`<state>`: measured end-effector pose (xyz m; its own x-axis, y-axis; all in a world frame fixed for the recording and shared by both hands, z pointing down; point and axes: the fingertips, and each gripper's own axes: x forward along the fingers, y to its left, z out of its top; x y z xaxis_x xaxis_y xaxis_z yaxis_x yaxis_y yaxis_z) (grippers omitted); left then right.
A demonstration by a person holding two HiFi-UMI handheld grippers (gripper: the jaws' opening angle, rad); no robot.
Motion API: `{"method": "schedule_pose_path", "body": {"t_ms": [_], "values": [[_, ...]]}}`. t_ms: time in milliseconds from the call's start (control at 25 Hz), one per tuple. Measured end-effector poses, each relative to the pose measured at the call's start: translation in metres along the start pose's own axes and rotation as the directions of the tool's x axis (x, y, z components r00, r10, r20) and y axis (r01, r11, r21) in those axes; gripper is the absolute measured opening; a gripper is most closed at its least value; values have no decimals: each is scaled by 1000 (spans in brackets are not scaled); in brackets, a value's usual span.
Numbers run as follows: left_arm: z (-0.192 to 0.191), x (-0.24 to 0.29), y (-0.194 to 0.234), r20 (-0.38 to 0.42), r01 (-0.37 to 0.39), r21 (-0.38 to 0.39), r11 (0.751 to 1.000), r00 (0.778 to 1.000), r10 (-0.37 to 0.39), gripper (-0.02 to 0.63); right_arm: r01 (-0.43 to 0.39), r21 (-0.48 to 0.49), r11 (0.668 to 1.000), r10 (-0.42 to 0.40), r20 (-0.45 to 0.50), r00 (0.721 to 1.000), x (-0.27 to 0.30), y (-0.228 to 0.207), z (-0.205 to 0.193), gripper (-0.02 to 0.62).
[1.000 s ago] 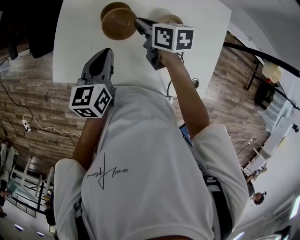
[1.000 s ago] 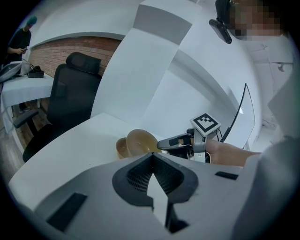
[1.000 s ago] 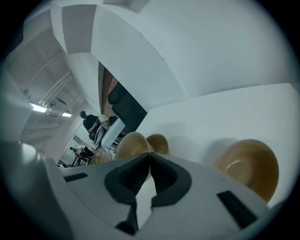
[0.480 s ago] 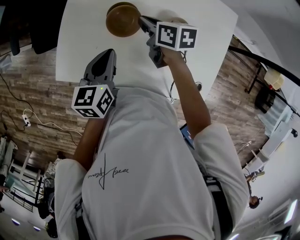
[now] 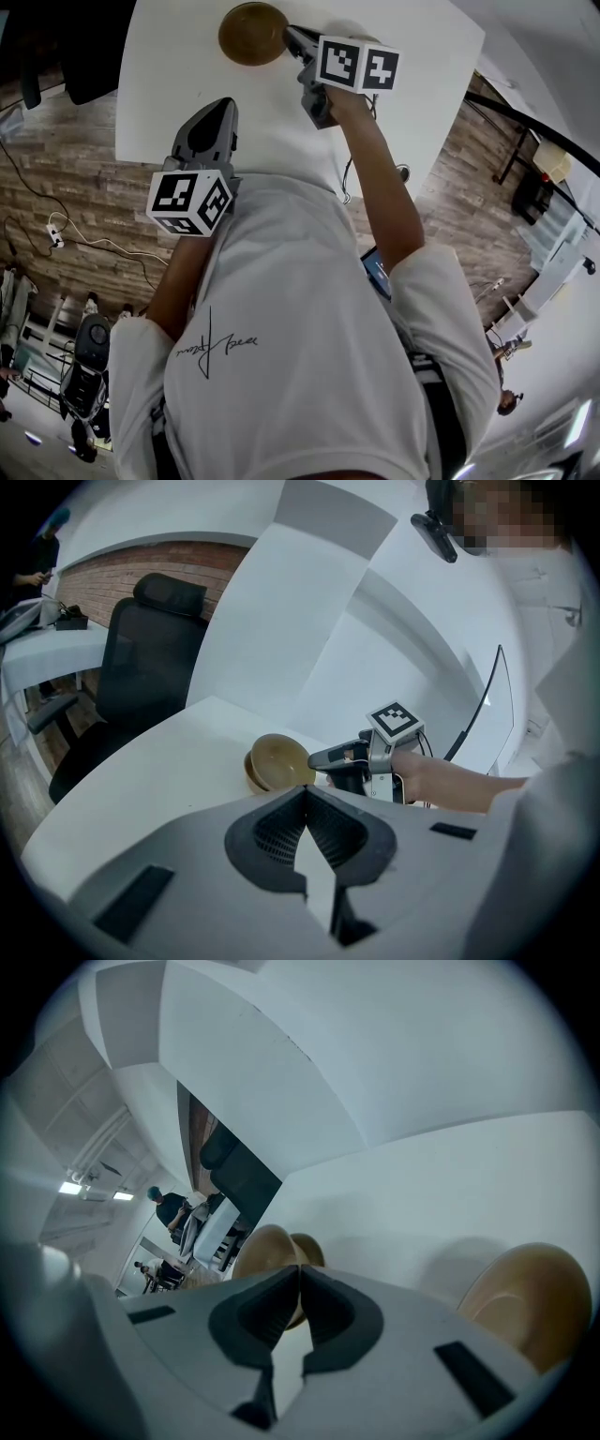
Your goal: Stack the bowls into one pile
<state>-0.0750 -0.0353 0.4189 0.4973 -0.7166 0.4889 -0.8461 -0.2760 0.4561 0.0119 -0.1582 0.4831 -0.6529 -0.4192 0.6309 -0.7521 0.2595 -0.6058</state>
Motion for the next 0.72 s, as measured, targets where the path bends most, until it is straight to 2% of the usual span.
{"method": "schedule_pose_path", "body": {"t_ms": [480,720], "values": [[-7,1,7,-31,-7,-12,1000,1000,6,8,24,22,999,-23,-25,999,10,-8,-4,17],[-8,4,8,-41,-3,-36,999,999,1,8,26,-12,1000,-26,-42,999,13,-10,-4,18]]}}
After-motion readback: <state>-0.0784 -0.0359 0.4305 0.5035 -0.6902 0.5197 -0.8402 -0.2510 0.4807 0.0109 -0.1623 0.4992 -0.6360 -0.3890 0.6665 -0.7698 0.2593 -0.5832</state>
